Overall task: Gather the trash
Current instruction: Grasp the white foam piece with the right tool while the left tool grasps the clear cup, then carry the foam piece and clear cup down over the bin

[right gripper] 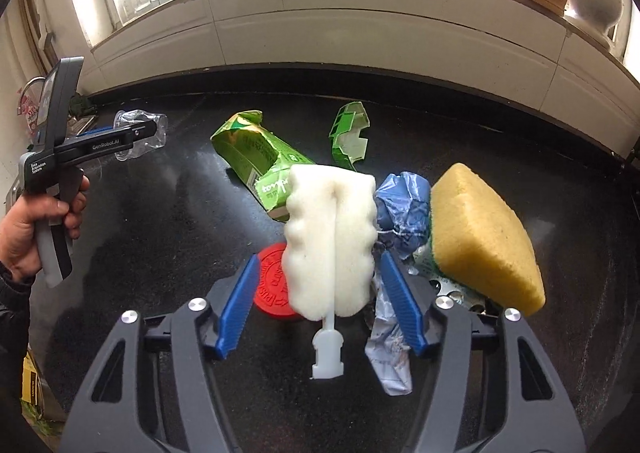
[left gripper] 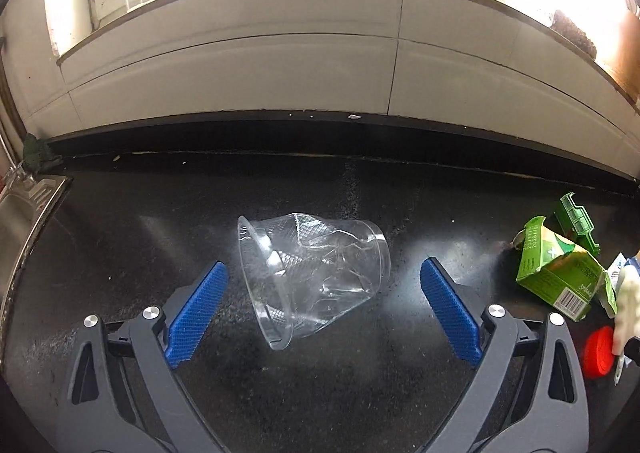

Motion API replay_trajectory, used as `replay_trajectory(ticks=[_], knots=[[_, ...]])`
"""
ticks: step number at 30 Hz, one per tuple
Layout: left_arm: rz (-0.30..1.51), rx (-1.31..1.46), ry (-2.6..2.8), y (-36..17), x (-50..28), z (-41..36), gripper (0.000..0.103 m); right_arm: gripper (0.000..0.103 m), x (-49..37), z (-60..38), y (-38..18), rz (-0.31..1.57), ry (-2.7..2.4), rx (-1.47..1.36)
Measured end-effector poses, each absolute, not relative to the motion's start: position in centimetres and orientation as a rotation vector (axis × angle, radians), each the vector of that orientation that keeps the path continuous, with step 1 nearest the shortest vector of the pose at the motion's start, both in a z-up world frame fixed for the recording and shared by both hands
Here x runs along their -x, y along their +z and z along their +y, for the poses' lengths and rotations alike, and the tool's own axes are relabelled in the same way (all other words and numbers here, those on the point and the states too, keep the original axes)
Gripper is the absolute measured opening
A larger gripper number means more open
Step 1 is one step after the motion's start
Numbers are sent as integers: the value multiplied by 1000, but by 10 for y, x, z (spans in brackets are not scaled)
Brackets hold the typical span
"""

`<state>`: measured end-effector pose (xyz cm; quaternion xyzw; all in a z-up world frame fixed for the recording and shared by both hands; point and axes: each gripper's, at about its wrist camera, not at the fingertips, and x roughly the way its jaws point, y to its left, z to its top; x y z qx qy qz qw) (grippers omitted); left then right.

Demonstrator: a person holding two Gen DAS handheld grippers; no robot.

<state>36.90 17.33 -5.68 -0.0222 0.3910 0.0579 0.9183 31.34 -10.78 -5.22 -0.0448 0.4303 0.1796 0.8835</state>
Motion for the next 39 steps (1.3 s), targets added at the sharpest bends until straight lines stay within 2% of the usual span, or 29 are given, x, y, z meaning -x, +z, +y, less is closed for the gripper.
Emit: replay_trajectory(ticks=[2, 3, 4, 6, 7, 8, 9, 19, 30, 39], knots=[[818, 44, 97, -60, -374, 172, 77, 39, -316, -105, -55, 904, 371, 101], [826, 42, 92, -62, -374, 172, 67, 35, -316, -105, -55, 904, 371, 101], [835, 42, 90, -62, -375, 172, 54, 25, -316, -105, -54, 900, 368, 103], [850, 41, 104, -63, -372, 171, 42, 19, -311, -104, -52, 887, 362, 112], [849, 39, 107, -62, -368, 171, 28, 15, -310, -103, -51, 885, 364, 113], [847, 32, 115, -62, -365, 170, 24, 12, -307, -101, -49, 880, 366, 114], [847, 25, 124, -61, -361, 169, 12, 12, -302, -102, -47, 877, 369, 111], [805, 52, 86, -28, -270, 150, 12, 11, -241, -114, -16, 815, 397, 70], [785, -14, -12, -9, -144, 76, 12, 11, -171, -137, -4, 790, 405, 29], [789, 0, -58, -12, -103, 51, 12, 11, -143, -144, 2, 773, 406, 25]])
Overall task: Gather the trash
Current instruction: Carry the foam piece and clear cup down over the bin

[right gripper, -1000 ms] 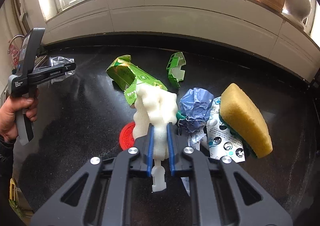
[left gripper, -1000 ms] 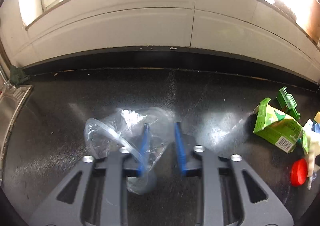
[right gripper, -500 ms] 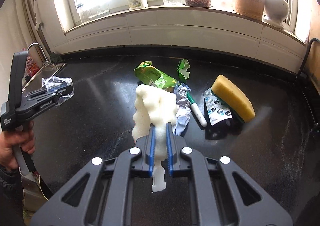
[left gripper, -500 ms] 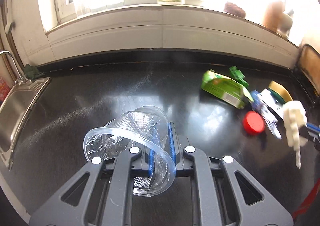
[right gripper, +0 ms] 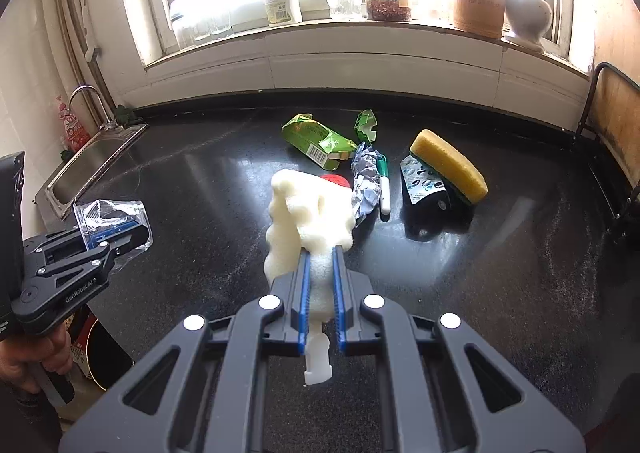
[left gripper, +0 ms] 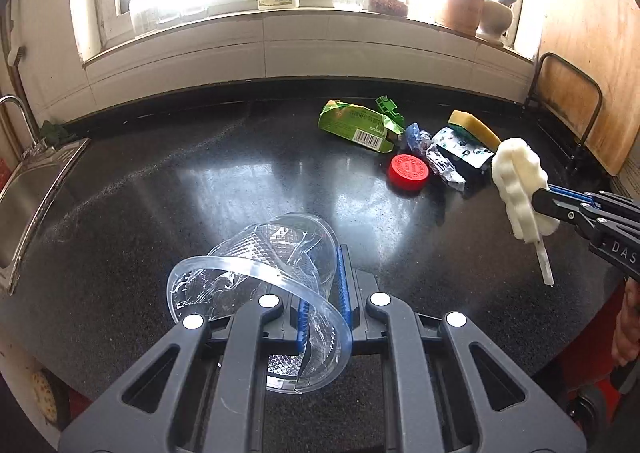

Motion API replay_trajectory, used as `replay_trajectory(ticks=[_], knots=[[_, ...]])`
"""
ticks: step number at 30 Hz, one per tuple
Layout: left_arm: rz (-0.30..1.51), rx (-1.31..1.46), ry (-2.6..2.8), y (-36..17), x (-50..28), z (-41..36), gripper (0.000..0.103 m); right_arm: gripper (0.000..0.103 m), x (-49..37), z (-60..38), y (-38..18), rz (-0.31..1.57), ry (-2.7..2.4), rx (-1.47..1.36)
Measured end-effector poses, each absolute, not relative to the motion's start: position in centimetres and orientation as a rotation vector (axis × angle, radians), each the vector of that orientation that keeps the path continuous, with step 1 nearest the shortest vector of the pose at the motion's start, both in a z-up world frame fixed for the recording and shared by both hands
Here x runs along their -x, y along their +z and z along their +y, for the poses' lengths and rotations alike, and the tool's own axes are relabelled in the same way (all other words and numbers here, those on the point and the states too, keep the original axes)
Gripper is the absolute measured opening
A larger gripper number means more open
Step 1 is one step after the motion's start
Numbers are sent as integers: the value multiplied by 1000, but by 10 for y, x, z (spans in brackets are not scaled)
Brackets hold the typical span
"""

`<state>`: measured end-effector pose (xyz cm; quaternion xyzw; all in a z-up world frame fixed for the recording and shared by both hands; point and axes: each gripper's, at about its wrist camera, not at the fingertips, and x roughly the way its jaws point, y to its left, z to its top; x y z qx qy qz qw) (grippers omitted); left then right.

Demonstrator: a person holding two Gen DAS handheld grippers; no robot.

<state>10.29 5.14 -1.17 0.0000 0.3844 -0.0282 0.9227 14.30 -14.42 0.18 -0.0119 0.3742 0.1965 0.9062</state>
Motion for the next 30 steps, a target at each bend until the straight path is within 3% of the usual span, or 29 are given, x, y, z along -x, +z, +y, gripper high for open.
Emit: replay_trajectory(ticks=[15, 30], knots=[[762, 12, 11, -2, -81, 71, 12, 11, -137, -119, 18, 744, 471, 36], [747, 168, 414, -6, 48, 208, 12, 11, -81, 83, 17, 776, 904, 185]])
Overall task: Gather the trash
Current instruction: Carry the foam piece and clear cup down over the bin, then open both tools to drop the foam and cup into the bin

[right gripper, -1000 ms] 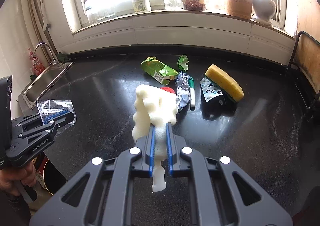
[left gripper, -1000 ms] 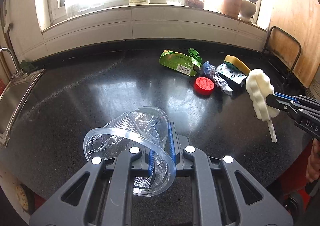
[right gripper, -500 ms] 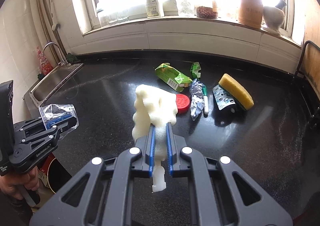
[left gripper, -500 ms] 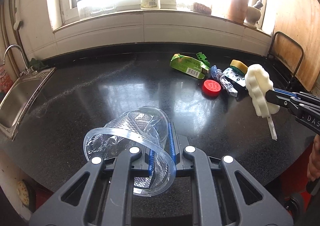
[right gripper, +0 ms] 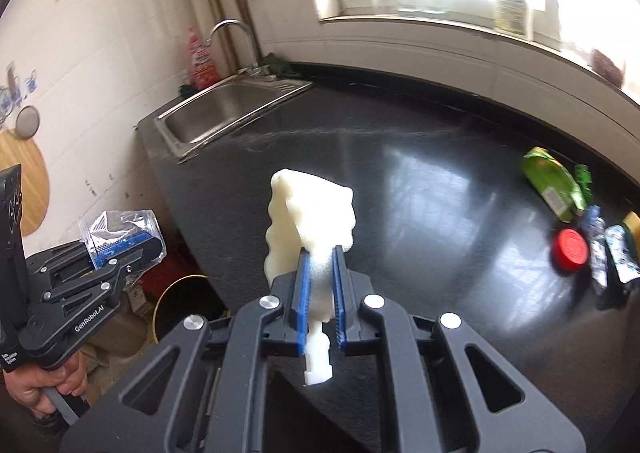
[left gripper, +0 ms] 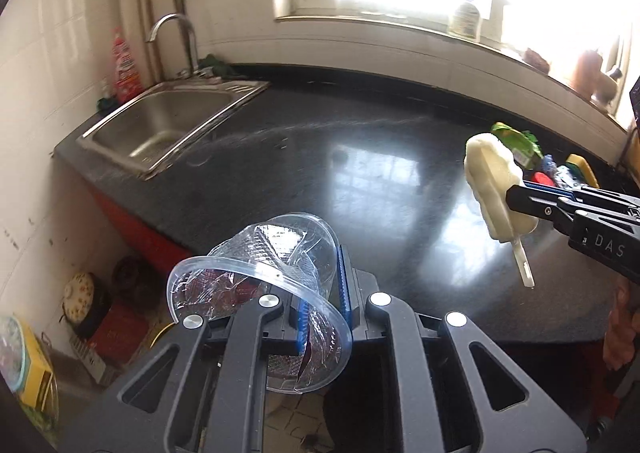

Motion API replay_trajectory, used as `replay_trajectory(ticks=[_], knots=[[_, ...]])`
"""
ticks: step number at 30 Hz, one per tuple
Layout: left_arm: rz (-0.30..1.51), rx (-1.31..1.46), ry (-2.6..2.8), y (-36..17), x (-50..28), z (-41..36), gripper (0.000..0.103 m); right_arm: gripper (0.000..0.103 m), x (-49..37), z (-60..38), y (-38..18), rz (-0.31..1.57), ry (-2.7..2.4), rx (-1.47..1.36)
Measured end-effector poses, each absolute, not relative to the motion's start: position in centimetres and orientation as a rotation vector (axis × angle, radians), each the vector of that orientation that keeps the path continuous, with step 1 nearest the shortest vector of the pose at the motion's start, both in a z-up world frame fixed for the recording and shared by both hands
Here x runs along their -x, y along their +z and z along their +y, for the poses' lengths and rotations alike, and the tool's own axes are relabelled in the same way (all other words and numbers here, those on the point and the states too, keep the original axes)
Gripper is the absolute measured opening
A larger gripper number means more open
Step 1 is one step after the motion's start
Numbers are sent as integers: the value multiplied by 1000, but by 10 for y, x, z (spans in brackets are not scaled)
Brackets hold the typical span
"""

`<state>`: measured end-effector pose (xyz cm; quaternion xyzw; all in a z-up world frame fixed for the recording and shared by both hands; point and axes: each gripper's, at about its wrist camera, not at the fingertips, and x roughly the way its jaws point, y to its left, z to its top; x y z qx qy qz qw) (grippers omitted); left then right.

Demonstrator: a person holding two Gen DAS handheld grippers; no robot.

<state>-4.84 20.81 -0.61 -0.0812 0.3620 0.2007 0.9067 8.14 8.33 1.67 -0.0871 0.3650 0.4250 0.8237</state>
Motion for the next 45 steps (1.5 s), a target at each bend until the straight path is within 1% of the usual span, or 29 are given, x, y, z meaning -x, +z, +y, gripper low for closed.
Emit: replay_trajectory(ticks=[5, 9, 14, 23, 26, 29, 35, 36, 37, 38, 39, 40, 41, 45], knots=[[776, 272, 552, -27, 110, 255, 12, 11, -33, 173, 8, 810, 1110, 245], [815, 333, 632, -53, 149, 287, 12, 11, 8, 233, -7, 835, 1238, 314], [864, 417, 677, -96, 180, 319, 12, 11, 43, 287, -43, 903, 1308, 407], [913, 519, 663, -175, 185, 366, 12, 11, 67, 362, -120, 1043, 1291, 550], [941, 519, 675, -198, 181, 376, 12, 11, 65, 380, -146, 1079, 1276, 584], [948, 581, 653, -218, 182, 389, 12, 11, 61, 393, -172, 1109, 1255, 609], [969, 596, 654, -243, 178, 402, 12, 12, 56, 409, -198, 1133, 1238, 640], [966, 591, 658, -244, 178, 401, 13, 14, 54, 411, -200, 1139, 1238, 634], [967, 588, 665, -246, 177, 403, 19, 28, 53, 413, -202, 1156, 1239, 630], [973, 590, 671, -249, 177, 404, 27, 47, 50, 413, -204, 1169, 1237, 625], [973, 593, 678, -251, 177, 405, 56, 55, 47, 412, -205, 1171, 1238, 617], [969, 594, 690, -251, 178, 406, 81, 62, 46, 412, -203, 1160, 1242, 608], [960, 589, 698, -252, 179, 406, 82, 62, 44, 411, -203, 1154, 1243, 605], [972, 586, 690, -255, 183, 407, 82, 62, 41, 412, -204, 1160, 1254, 597]])
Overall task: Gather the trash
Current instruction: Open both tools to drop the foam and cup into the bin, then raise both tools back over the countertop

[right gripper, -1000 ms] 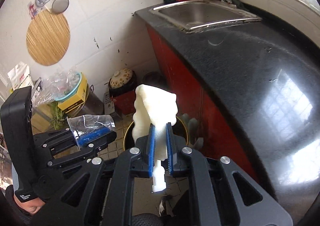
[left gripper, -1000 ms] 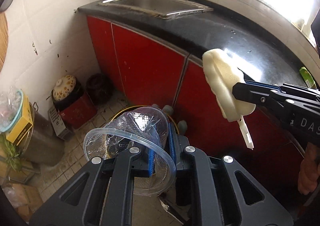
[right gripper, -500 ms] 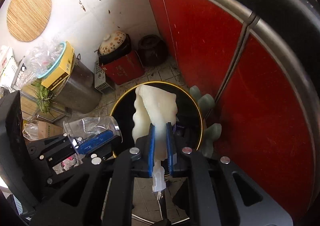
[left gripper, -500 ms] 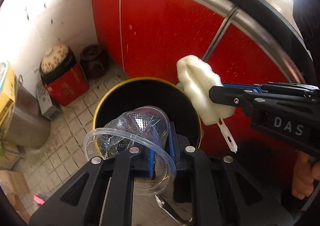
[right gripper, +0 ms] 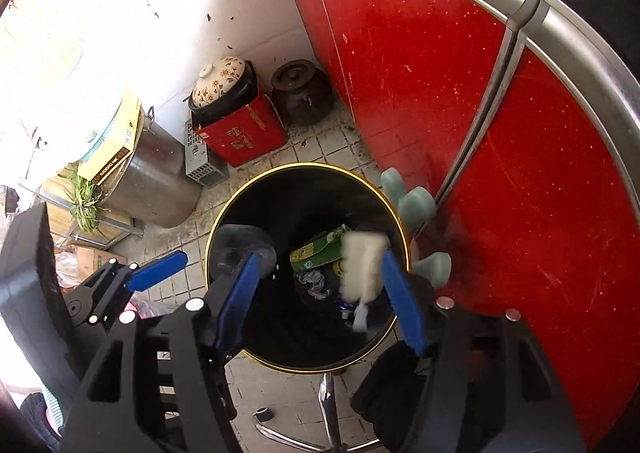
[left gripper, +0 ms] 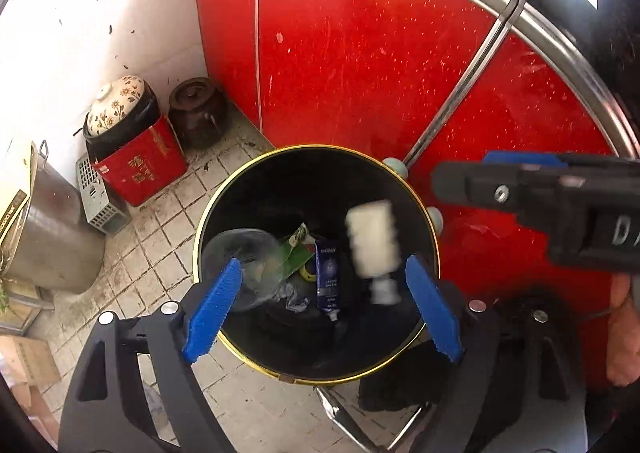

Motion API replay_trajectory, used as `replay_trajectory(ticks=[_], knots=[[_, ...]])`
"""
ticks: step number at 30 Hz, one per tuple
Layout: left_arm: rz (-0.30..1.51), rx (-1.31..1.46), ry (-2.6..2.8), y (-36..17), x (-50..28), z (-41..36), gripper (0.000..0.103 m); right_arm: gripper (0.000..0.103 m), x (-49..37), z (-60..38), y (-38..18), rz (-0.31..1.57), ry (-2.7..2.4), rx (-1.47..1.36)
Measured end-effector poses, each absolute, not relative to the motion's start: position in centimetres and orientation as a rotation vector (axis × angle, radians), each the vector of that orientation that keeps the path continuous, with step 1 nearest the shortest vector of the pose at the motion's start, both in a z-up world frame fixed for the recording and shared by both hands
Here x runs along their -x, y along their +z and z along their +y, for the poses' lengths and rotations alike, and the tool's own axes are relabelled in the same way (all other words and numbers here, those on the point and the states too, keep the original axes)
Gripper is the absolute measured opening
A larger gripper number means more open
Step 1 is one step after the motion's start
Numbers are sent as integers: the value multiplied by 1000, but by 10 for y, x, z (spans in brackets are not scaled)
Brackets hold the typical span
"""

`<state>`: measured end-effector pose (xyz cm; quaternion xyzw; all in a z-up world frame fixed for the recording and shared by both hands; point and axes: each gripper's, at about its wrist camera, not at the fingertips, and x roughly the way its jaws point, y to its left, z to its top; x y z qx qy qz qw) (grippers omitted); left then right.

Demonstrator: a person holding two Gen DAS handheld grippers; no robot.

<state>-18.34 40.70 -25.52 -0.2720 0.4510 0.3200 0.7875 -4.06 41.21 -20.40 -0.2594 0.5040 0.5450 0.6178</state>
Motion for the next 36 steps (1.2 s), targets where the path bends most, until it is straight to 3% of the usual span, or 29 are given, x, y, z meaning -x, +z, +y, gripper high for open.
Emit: replay_trajectory(ticks=[9, 17, 20, 26, 36], knots=[[976, 596, 695, -250, 189, 407, 82, 63, 38, 406, -191, 1138, 1281, 561], [897, 511, 709, -192, 192, 384, 85, 65, 32, 356, -124, 1033, 1304, 457], [835, 433, 674, -150, 182, 362, 89, 72, 19, 307, -80, 947, 1264, 392], [738, 281, 523, -77, 133, 302, 90, 76, -26, 175, -17, 824, 1078, 259], [676, 107, 103, -16, 12, 132, 92, 77, -81, -76, 31, 685, 565, 94]])
